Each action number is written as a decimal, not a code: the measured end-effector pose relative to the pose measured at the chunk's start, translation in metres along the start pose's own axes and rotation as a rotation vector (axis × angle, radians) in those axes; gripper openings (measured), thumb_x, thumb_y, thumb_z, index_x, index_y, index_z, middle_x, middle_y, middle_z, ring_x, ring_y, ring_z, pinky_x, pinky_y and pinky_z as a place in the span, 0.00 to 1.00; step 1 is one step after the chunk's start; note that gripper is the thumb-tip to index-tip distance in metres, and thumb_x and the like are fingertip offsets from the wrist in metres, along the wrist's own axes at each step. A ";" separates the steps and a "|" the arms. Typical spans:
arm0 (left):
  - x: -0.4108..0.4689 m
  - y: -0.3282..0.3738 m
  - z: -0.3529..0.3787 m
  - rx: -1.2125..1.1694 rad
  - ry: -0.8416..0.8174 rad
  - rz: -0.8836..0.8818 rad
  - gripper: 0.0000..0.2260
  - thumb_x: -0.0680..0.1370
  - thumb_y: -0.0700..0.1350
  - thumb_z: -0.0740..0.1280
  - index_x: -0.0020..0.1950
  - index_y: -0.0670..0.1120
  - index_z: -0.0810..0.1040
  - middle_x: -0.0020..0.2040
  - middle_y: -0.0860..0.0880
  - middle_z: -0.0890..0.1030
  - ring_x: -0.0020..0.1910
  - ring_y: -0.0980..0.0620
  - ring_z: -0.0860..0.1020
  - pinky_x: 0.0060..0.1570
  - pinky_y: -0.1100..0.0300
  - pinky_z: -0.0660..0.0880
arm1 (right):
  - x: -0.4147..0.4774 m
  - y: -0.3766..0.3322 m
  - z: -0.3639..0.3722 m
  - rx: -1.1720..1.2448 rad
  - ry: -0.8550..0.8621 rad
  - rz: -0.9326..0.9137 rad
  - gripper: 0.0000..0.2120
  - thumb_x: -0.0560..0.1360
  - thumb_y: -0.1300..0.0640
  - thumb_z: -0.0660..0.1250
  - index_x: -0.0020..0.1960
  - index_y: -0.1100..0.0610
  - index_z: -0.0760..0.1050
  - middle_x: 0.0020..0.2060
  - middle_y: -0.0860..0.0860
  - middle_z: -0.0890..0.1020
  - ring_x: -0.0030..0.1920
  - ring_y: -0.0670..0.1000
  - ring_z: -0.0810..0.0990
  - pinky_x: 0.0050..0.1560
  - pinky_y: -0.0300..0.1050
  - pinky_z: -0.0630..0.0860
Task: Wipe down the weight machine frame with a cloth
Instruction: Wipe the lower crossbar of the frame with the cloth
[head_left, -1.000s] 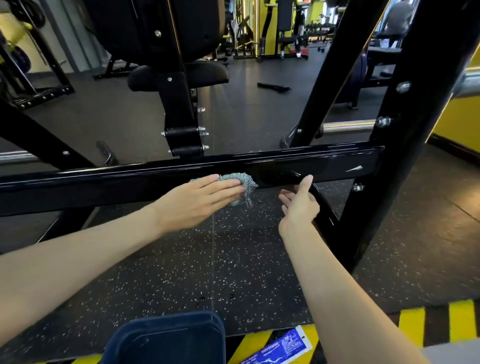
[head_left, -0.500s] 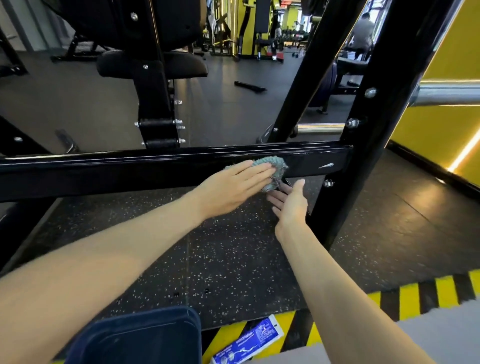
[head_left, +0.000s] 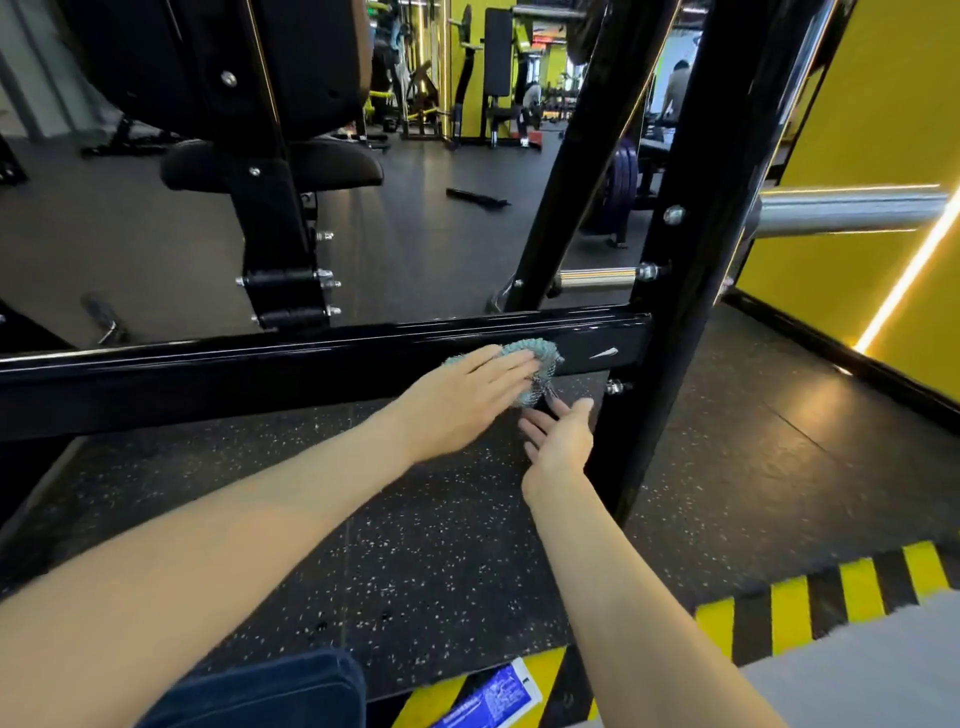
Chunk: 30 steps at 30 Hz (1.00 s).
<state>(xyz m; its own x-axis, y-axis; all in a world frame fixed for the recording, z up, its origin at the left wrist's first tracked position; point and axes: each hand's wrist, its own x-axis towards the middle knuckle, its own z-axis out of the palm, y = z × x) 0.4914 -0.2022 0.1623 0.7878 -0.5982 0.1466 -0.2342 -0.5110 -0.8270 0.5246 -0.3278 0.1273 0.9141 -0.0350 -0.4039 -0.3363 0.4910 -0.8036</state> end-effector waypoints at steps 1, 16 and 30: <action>-0.014 -0.010 0.005 -0.017 0.063 -0.010 0.25 0.79 0.39 0.48 0.77 0.40 0.57 0.77 0.40 0.55 0.77 0.44 0.53 0.74 0.48 0.48 | 0.001 0.001 0.004 -0.005 -0.018 -0.016 0.26 0.83 0.44 0.47 0.68 0.59 0.72 0.56 0.59 0.81 0.50 0.52 0.79 0.62 0.48 0.68; 0.103 0.008 0.001 -0.445 0.331 -0.458 0.24 0.73 0.37 0.56 0.69 0.36 0.71 0.64 0.37 0.75 0.63 0.40 0.75 0.64 0.48 0.70 | 0.039 -0.027 -0.014 -0.212 0.208 -0.381 0.20 0.83 0.49 0.51 0.71 0.55 0.67 0.64 0.52 0.75 0.61 0.53 0.75 0.60 0.47 0.70; 0.098 0.010 0.008 0.023 0.222 0.002 0.25 0.79 0.36 0.39 0.76 0.37 0.54 0.77 0.40 0.55 0.77 0.42 0.54 0.75 0.48 0.50 | 0.054 -0.038 -0.039 -0.201 0.270 -0.415 0.13 0.82 0.59 0.53 0.64 0.56 0.70 0.56 0.51 0.75 0.55 0.49 0.72 0.54 0.41 0.66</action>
<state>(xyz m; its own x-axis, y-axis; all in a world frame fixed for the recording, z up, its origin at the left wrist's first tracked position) 0.5716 -0.2608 0.1642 0.6420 -0.7218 0.2586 -0.2205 -0.4969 -0.8394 0.5778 -0.3824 0.1190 0.8977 -0.4263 -0.1115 -0.0203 0.2126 -0.9769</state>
